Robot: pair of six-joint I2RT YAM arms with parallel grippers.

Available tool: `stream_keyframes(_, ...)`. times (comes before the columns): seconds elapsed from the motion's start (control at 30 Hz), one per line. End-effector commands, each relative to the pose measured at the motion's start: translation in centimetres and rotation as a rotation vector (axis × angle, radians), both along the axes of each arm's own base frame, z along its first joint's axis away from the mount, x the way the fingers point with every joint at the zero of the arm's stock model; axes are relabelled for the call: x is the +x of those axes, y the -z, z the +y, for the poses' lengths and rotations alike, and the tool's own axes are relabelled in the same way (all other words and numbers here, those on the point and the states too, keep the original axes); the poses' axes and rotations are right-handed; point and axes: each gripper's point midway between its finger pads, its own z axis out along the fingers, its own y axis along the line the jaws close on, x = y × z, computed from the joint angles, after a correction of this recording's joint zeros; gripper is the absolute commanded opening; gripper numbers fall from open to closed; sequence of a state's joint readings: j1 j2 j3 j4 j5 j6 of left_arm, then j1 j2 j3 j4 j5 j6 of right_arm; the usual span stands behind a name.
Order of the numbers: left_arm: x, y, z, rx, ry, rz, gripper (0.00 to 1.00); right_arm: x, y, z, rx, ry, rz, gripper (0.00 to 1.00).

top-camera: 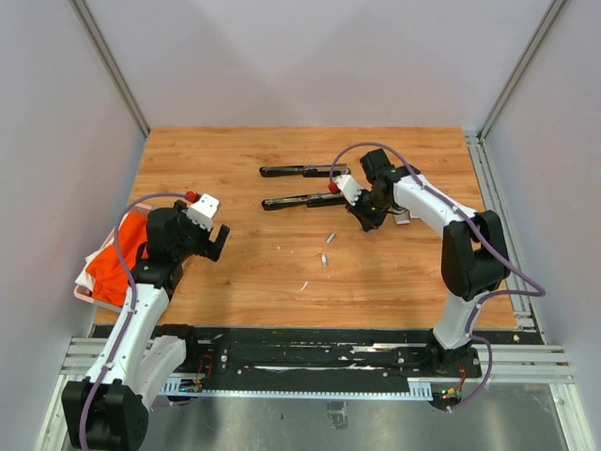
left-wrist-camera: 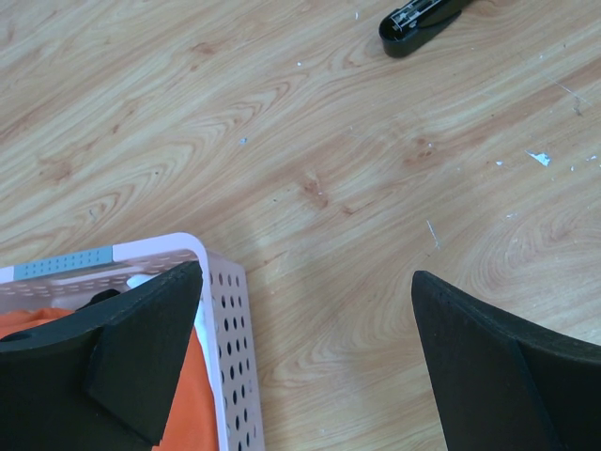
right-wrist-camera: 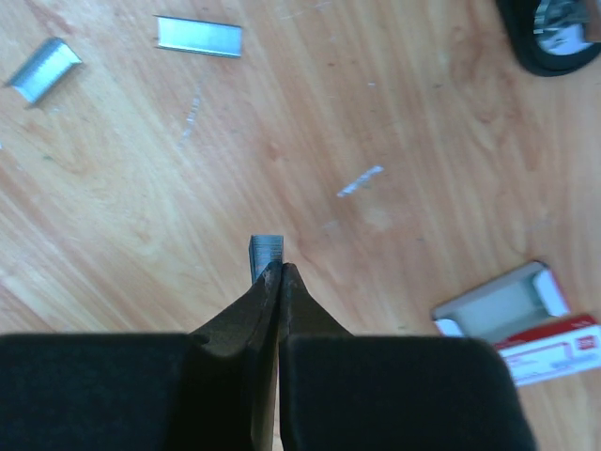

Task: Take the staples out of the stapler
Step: Pick up the staple from the center of the board, then place the staple in the staple box.

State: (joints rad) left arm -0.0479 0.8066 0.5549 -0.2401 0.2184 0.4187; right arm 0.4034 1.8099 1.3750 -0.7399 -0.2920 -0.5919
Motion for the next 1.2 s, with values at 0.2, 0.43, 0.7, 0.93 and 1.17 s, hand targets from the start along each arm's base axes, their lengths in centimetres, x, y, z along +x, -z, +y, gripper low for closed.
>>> stream_keyframes(0.2, 0.2, -0.5, 0.1, 0.001, 0.002, -0.029, 0.98, 4.6, -1.7, -5.2, -0.081, -0.138, -0.132, 0.01)
stream_keyframes(0.43, 0.2, -0.5, 0.2, 0.004, 0.000, -0.030, 0.98, 7.8, -0.1, -8.5, -0.239, -0.256, -0.225, 0.01)
stream_keyframes(0.7, 0.3, -0.3, 0.2, 0.006, 0.001, -0.024, 0.98, 10.6, 0.7, -10.7, -0.296, -0.283, -0.273, 0.01)
stream_keyframes(0.93, 0.3, -0.2, 0.1, 0.005, 0.002, -0.022, 0.98, 11.9, 1.6, -12.1, -0.331, -0.316, -0.311, 0.01)
stream_keyframes(1.17, 0.3, -0.2, 0.2, 0.006, 0.000, -0.021, 0.98, 11.6, 2.8, -13.0, -0.340, -0.343, -0.294, 0.01)
